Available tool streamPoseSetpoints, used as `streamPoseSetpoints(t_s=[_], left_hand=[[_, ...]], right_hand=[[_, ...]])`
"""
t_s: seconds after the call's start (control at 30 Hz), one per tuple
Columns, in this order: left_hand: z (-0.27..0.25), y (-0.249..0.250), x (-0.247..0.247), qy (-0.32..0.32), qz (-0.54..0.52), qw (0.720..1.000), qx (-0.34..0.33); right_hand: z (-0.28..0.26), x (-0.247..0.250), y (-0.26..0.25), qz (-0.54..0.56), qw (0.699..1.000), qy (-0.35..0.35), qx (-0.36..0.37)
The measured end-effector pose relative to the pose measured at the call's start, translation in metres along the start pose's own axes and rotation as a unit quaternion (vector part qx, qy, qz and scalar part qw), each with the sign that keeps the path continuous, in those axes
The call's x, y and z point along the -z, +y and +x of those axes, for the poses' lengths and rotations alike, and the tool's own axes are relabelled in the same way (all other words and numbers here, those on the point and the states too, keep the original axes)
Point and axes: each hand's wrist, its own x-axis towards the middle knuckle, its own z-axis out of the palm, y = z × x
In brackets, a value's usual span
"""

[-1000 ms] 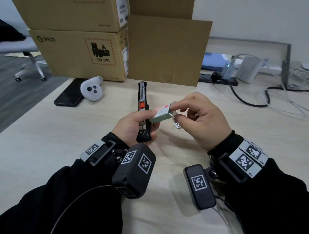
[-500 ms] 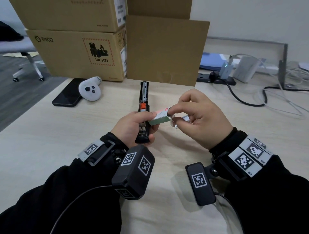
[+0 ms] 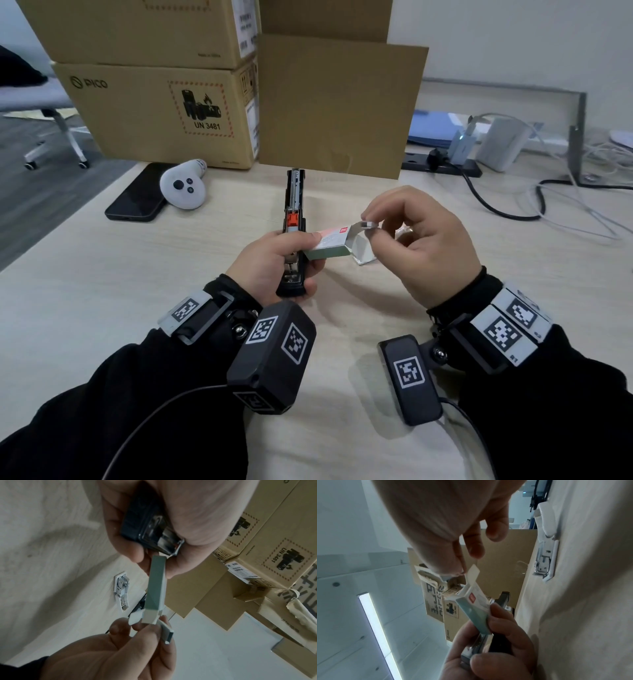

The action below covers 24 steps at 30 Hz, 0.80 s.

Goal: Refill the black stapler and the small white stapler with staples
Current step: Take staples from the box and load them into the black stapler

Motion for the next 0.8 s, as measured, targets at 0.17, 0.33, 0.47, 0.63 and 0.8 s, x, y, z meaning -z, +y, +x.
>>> streamPoseSetpoints(t_s=[0.17,0.33,0.47,0.63,0.8], left_hand=[[-0.002,-0.002,-0.002,0.004,0.010,1.000,-0.005],[-0.007,-0.002,-0.008,-0.005,0.052,0.999,-0.006],[-0.008,-0.004,-0.009,-0.025,0.083,0.996,-0.018],[-0.006,-0.006,-0.010,-0.050,0.109,0.992,-0.032],[-0.005,-0.007,-0.009,-0.045,0.116,0.992,-0.036]], right_hand=[[0.001,-0.003,0.012,0.167,0.969,0.042,-0.176],[0.003,-0.001,0.017,0.245,0.935,0.060,-0.247],[0.005,-0.002,0.022,0.319,0.894,0.079,-0.305],[0.008,0.002,0.023,0.384,0.858,0.073,-0.334],[0.006,-0.003,0.026,0.374,0.860,0.054,-0.343]])
